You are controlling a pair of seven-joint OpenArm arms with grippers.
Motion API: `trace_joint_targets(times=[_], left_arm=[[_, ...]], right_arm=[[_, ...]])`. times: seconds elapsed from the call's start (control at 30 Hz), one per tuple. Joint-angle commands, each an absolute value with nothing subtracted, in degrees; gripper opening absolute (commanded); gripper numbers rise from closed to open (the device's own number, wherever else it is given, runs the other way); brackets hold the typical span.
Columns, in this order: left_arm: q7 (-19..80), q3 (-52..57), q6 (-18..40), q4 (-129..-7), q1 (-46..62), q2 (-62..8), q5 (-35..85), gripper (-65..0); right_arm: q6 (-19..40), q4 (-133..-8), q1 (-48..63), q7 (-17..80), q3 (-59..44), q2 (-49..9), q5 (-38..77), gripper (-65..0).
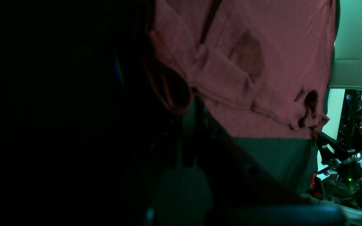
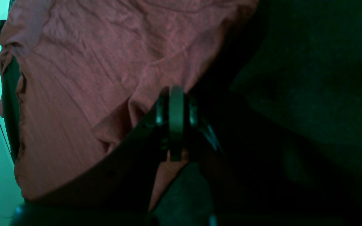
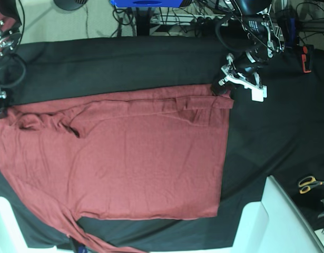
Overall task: Fold the T-shirt properly
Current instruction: 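Lower the left gripper onto the shirt corner and grasp it, then pull the grasped corner with the left gripper to straighten the shirt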
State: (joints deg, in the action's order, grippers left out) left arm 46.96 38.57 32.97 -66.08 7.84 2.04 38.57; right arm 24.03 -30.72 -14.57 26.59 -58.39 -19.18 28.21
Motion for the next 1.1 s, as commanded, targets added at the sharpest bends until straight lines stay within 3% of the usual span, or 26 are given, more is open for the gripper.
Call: trace_joint_targets(times=[0.0, 0.2, 0.33, 0.67, 1.07], left_arm=[[47.87, 38.73, 32.66, -67.47, 8.31, 1.8, 38.2, -65.0], [47.96, 38.99, 32.66, -74.15, 12.62, 1.71, 38.37, -65.0], [51.56, 39.16, 32.66, -77.58, 14.55, 1.71, 38.46, -65.0], [55.6, 39.16, 32.66, -86.46, 18.95, 1.54, 38.46, -65.0], [55.6, 39.16, 32.66, -86.81, 22.99, -0.92, 38.46, -65.0]], right_arm=[[24.84, -31.78, -15.52, 25.98, -58.68, -20.7, 28.97, -64.7], [24.84, -41.36, -11.47, 26.33, -58.59, -19.03, 29.23, -64.8], [24.84, -48.57, -10.15, 32.92, -58.86, -18.33, 29.23, -64.7], [24.84, -51.65, -5.32, 36.0, -58.95, -17.45, 29.32, -64.7], [24.84, -61.32, 0.66, 42.07, -64.22, -13.05, 29.23, -64.7]])
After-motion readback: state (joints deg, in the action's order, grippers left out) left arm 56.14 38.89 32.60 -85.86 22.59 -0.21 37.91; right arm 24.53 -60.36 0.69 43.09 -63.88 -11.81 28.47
